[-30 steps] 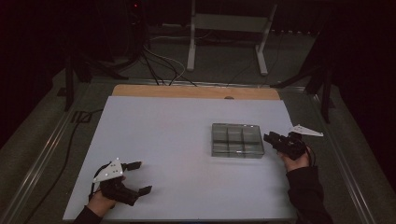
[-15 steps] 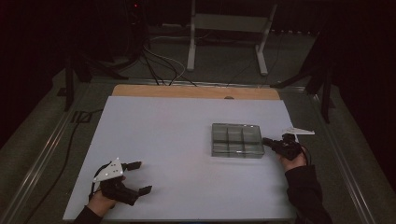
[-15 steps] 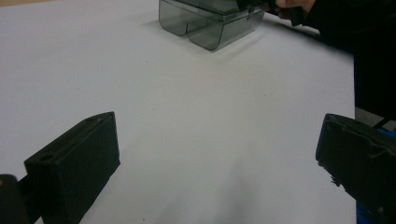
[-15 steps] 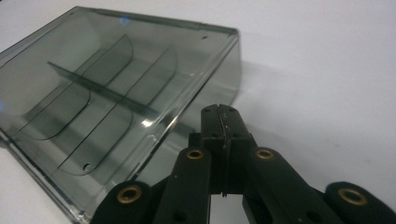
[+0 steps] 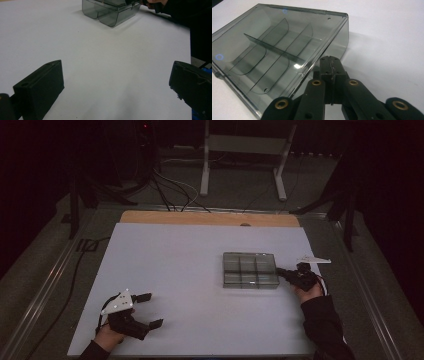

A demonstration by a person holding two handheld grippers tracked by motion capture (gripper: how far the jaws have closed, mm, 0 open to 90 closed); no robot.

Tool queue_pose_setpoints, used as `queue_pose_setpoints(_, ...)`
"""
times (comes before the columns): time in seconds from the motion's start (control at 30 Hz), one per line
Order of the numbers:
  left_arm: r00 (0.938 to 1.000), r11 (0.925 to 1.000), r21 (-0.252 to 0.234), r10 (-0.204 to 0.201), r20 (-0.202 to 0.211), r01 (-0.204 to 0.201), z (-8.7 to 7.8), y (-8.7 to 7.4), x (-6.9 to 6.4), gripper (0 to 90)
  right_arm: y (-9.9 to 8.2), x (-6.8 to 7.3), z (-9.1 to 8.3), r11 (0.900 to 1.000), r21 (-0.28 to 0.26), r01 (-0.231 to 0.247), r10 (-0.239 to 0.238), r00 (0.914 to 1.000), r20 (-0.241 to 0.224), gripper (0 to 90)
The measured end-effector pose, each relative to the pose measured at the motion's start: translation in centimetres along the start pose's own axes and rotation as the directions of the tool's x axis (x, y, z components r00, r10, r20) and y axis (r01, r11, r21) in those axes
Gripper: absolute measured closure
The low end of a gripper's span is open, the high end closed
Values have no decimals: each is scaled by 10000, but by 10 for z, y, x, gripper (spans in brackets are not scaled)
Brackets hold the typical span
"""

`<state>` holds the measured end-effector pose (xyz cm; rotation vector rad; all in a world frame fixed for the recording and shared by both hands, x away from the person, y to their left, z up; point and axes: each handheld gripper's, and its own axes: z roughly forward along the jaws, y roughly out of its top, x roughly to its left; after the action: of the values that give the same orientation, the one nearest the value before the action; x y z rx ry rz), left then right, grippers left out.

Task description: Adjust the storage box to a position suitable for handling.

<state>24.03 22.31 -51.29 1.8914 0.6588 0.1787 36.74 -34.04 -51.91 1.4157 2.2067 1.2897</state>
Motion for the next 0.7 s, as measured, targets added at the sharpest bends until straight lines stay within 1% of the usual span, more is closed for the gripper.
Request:
queue_pose_setpoints(0.1, 10000, 10000, -7, 3, 4, -3, 0, 0, 0, 14, 2, 7, 6, 9999, 94, 88, -87, 9999, -129, 900)
queue_pose_setpoints(0.13, 10000, 10000, 34, 14, 4, -14, 0, 0, 0, 14, 2, 7, 6, 9999, 94, 88, -87, 9999, -129, 900)
queue_pose_setpoints(0.17, 10000, 10000, 42, 9, -4, -9, 0, 0, 0, 14, 3, 13, 9, 9997, 139, 181, -178, 9995, -262, 900)
queue_pose_setpoints(0.2, 10000, 10000, 16, 10, 8, -10, 0, 0, 0, 14, 3, 13, 9, 9997, 139, 181, -178, 9995, -262, 900)
queue_pose_setpoints(0.23, 10000, 10000, -22, -9, 4, 9, 0, 0, 0, 14, 3, 21, 14, 9994, 202, 278, -270, 9988, -401, 900)
queue_pose_setpoints(0.3, 10000, 10000, -2, 10, 0, -10, 0, 0, 0, 14, 4, 28, 18, 9987, 255, 448, -434, 9977, -520, 900)
queue_pose_setpoints(0.33, 10000, 10000, 23, 17, -1, -17, 0, 0, 0, 14, 4, 28, 18, 9987, 255, 448, -434, 9977, -520, 900)
queue_pose_setpoints(0.37, 10000, 10000, 22, 11, -16, -11, 0, 0, 0, 14, 5, 31, 20, 9984, 279, 488, -472, 9973, -562, 900)
queue_pose_setpoints(0.4, 10000, 10000, -4, 5, -6, -5, 0, 0, 0, 14, 6, 37, 24, 9980, 305, 549, -528, 9965, -651, 900)
queue_pose_setpoints(0.47, 10000, 10000, -37, -6, 6, 6, 0, 0, -1, 14, 7, 40, 26, 9977, 332, 585, -561, 9960, -691, 900)
queue_pose_setpoints(0.53, 10000, 10000, 41, 25, 10, -25, 0, 0, 0, 14, 8, 45, 31, 9969, 430, 652, -621, 9956, -708, 900)
queue_pose_setpoints(0.57, 10000, 10000, 47, 32, 12, -32, 0, 0, 0, 14, 9, 49, 35, 9965, 434, 708, -672, 9945, -801, 900)
queue_pose_setpoints(0.6, 10000, 10000, 16, 34, 24, -34, 0, 0, 0, 14, 9, 49, 35, 9965, 434, 708, -672, 9945, -801, 900)
queue_pose_setpoints(0.7, 10000, 10000, 9, 3, 53, -3, 1, 1, -1, 14, 12, 55, 42, 9955, 499, 807, -760, 9932, -883, 900)
